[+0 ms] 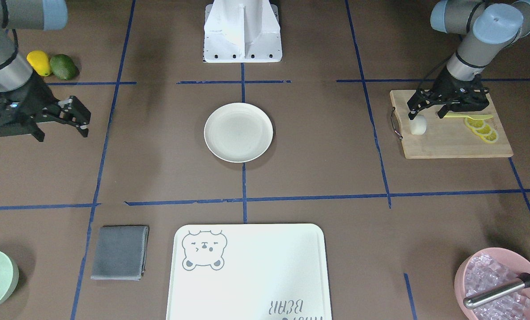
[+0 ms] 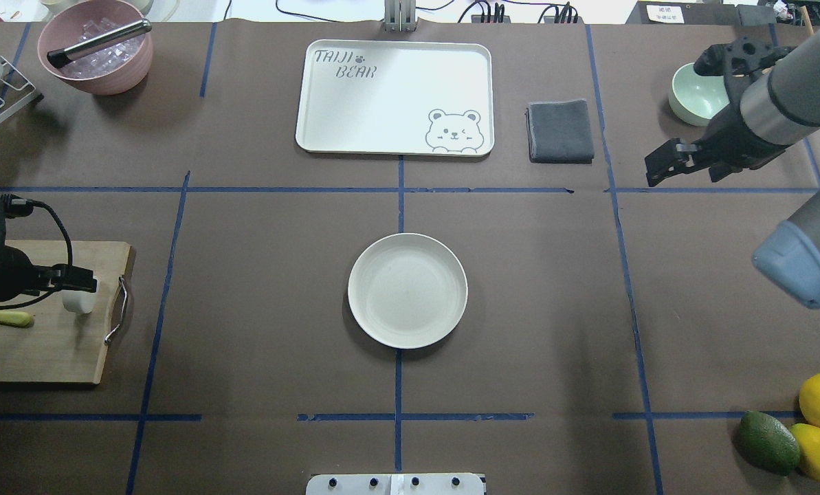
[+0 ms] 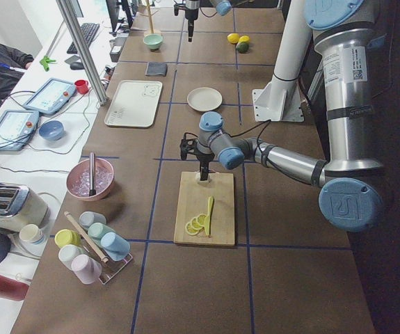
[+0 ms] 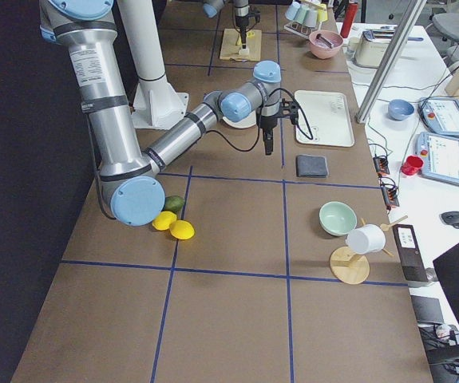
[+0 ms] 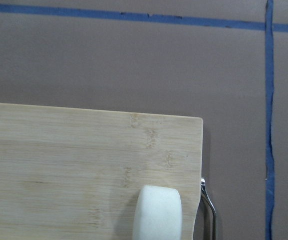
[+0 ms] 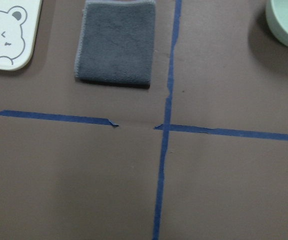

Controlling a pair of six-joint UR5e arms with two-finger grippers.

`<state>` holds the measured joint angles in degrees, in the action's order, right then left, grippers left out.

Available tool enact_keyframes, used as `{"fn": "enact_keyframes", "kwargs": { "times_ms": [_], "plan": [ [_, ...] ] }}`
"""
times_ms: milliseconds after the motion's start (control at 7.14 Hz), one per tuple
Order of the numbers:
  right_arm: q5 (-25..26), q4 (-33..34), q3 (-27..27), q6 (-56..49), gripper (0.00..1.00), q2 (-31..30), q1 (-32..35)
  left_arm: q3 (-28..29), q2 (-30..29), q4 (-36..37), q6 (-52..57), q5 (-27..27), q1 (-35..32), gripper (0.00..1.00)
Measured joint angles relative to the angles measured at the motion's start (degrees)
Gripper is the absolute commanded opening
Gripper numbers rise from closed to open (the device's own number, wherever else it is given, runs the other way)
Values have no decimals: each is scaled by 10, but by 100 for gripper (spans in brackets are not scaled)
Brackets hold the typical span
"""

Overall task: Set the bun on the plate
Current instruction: 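Grasp the white bun on the cutting board with the left gripper and lift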

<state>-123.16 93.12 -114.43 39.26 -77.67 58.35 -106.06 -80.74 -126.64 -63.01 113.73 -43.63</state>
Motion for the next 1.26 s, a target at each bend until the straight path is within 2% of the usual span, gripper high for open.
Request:
{"fn": "enact_keyframes", "kwargs": {
  "times_ms": [280,560,1120,1260],
  "plan": [
    [-39,0,1,-76,100,-37,56,18,-2,-19,-9,-8,11,99],
    [-56,0,2,-118,100,-58,87,19,-2,-21,-11,-9,18,93],
    [-59,0,2,-126,100,-70,96,18,-3,-21,-11,-9,22,56],
    [-59,0,1,-126,100,-70,97,18,-3,-21,-11,-9,22,50]
  ]
}}
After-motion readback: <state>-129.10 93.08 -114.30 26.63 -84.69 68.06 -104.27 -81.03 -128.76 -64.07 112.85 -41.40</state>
